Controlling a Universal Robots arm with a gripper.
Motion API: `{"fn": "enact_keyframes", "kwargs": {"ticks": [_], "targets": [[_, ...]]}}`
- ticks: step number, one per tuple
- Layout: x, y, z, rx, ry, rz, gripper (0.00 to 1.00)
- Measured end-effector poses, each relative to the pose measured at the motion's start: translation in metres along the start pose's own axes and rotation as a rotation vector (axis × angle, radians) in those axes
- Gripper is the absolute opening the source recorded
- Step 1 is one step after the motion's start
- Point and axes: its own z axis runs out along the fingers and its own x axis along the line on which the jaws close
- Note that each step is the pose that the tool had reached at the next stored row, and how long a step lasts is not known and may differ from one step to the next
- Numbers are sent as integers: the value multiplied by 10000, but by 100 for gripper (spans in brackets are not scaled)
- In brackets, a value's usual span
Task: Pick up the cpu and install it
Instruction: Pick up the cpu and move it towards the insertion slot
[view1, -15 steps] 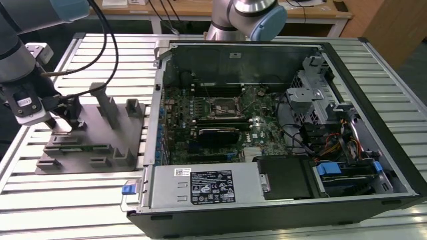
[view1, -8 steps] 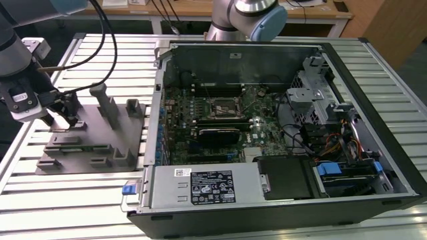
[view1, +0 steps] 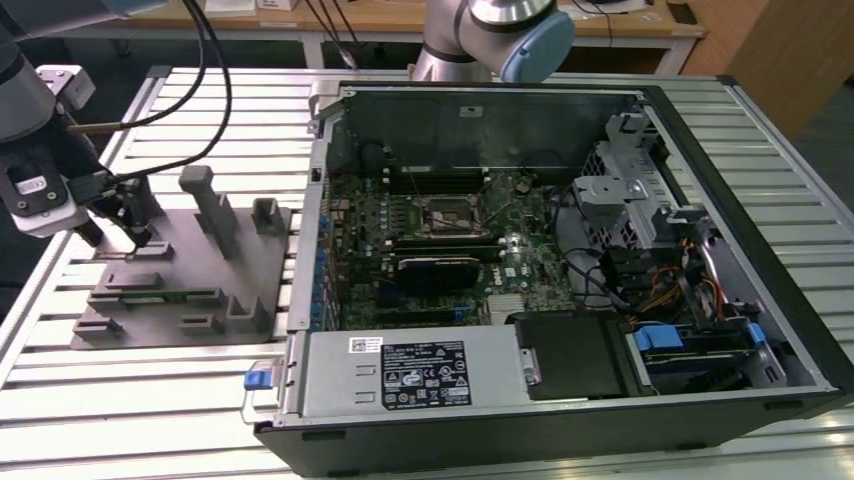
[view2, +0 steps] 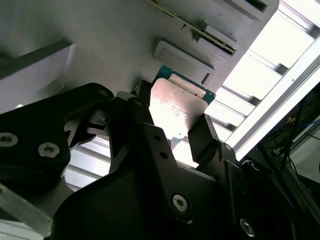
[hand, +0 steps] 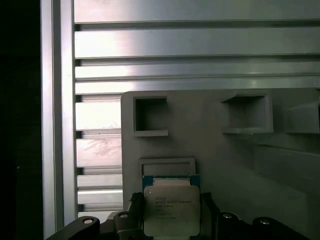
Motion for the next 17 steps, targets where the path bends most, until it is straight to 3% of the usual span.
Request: {"fn": "enact_keyframes", "kwargs": {"ticks": [17], "targets": [[-7,12,-311,-1,-27,-1,54]]}}
